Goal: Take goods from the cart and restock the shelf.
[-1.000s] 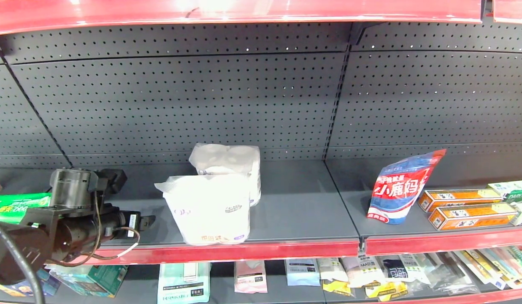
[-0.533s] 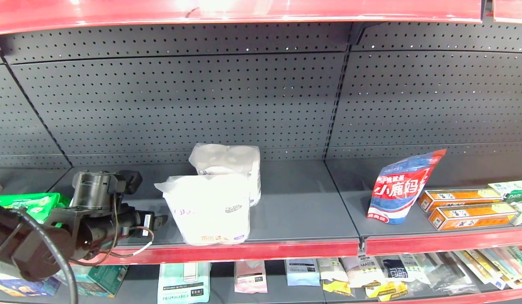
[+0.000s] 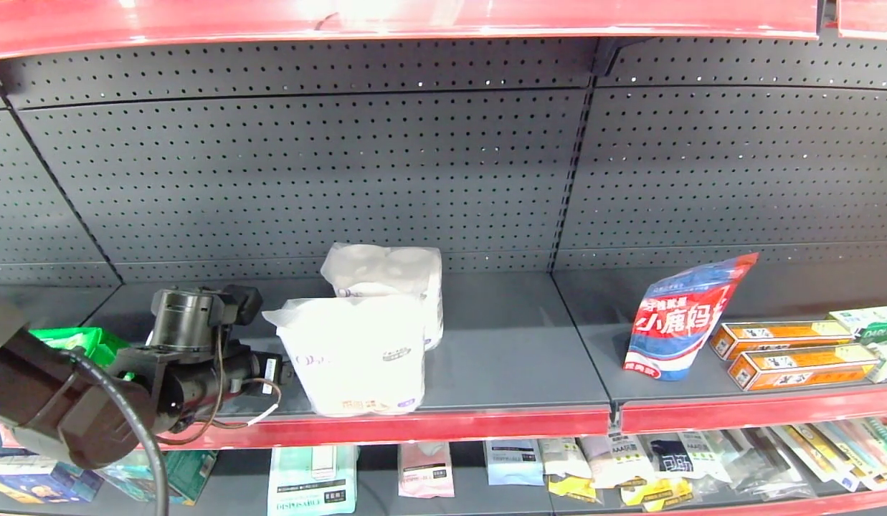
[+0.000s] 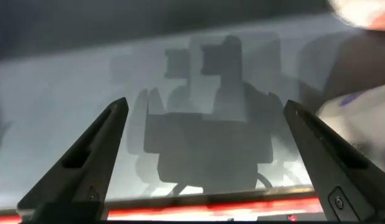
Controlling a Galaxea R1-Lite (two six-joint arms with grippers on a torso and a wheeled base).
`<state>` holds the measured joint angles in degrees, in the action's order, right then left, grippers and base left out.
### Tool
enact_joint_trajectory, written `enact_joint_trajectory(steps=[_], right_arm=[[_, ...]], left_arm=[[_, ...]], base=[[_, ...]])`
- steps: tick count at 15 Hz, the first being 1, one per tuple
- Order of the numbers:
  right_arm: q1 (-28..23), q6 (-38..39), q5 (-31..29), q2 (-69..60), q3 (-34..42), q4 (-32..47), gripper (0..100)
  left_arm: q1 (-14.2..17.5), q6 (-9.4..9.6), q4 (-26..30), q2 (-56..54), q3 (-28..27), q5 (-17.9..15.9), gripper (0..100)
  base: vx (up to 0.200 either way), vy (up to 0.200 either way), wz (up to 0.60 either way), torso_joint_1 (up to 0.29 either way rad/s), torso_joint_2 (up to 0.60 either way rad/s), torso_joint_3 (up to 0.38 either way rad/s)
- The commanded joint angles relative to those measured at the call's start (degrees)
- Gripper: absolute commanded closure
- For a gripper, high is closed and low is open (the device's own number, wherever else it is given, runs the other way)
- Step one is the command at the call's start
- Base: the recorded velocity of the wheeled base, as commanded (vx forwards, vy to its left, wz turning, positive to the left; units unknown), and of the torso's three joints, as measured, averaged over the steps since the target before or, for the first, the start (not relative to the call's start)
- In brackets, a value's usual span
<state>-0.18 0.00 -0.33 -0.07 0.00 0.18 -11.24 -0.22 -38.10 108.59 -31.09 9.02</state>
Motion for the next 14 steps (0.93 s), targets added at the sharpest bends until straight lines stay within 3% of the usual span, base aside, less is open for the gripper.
enact_joint_trajectory(steps=[1, 14], right_arm=[[0.01, 0.0, -0.02, 0.07, 0.0, -0.01, 0], [0.01, 0.0, -0.02, 0.07, 0.0, -0.01, 0]], left_arm=[[-0.89, -0.04, -0.05, 0.74, -0.82, 0.03, 0], [-3.79, 0.04, -1.63, 1.45, -1.79, 0.38, 0]], base=[[0.0, 0.0, 0.0, 0.0, 0.0, 0.0], [0.0, 0.0, 0.0, 0.0, 0.0, 0.0]])
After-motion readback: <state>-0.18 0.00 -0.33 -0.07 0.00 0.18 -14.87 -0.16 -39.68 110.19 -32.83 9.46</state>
